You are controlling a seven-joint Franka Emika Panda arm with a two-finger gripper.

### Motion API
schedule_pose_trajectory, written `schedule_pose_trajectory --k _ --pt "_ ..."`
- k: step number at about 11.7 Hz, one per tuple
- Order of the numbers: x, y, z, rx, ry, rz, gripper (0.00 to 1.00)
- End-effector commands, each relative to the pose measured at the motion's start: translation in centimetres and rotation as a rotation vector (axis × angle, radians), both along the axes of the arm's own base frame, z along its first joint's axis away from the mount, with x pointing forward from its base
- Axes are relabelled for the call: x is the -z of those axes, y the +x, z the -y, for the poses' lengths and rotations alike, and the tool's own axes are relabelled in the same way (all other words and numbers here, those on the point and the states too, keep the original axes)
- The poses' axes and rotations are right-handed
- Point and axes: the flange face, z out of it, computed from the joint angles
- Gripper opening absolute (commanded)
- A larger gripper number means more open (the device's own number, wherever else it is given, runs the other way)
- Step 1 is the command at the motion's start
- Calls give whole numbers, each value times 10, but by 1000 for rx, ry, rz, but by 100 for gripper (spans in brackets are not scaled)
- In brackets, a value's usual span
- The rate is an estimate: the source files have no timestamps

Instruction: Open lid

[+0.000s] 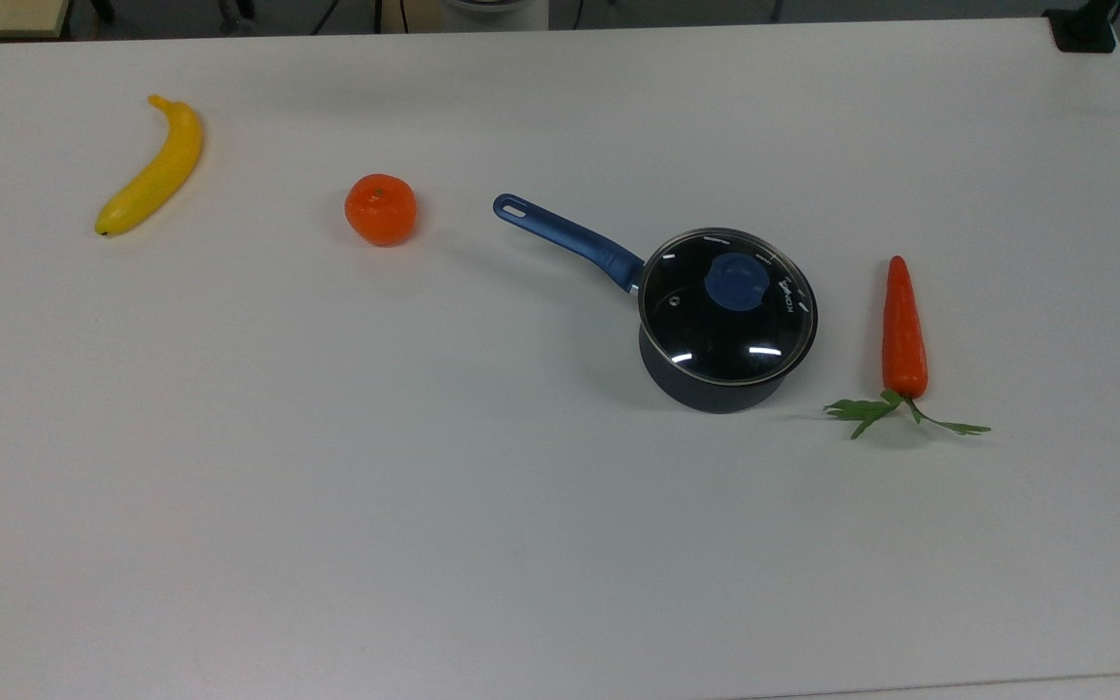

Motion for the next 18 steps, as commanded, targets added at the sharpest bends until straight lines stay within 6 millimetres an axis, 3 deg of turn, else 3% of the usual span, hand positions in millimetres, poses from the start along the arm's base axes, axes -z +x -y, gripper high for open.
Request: schedule_pose_trajectory --k 1,2,9,13,16,18 --pt "-5 1 -31 -61 33 -2 100" --pt "-6 4 -42 -79 31 -1 100" --pt "-18 0 -52 -103 34 -7 100" --pt "-8 15 -91 -172 31 1 100" --pt "22 49 -125 -164 23 33 100" --pt "43 77 -167 -157 38 99 100"
